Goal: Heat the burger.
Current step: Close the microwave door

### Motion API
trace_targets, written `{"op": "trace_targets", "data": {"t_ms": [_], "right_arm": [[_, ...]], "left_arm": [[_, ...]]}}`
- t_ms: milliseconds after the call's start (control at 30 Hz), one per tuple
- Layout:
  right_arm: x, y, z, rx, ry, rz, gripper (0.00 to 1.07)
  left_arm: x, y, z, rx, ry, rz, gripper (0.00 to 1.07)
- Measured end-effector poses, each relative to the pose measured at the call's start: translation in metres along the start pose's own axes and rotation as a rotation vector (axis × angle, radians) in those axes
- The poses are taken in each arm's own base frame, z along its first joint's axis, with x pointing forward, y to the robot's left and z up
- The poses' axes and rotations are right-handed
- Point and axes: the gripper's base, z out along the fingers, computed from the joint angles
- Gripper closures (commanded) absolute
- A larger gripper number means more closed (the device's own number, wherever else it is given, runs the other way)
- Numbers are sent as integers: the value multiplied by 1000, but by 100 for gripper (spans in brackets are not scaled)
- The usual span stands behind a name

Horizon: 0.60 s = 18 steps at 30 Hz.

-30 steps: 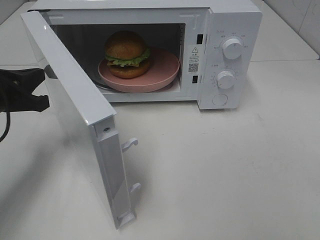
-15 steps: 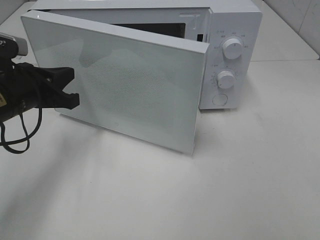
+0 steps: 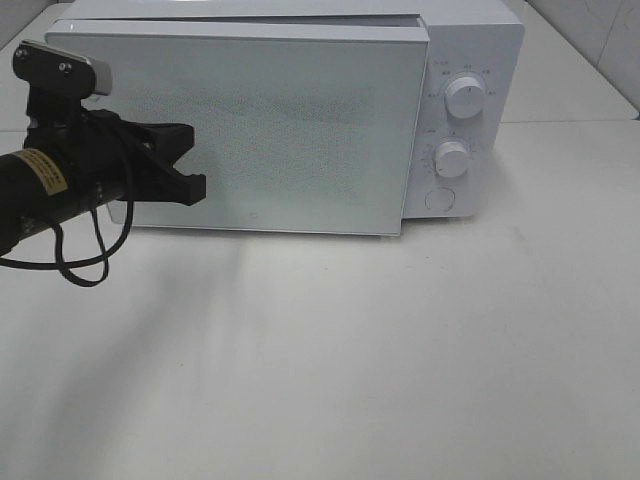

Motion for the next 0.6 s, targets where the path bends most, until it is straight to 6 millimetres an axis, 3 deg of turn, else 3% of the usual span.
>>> {"op": "trace_targets", "data": {"t_ms": [600], "right_arm": [[0, 0, 0, 0, 0, 0, 41]], "left_arm": [[-10, -32, 42, 56, 6, 3, 107]]}}
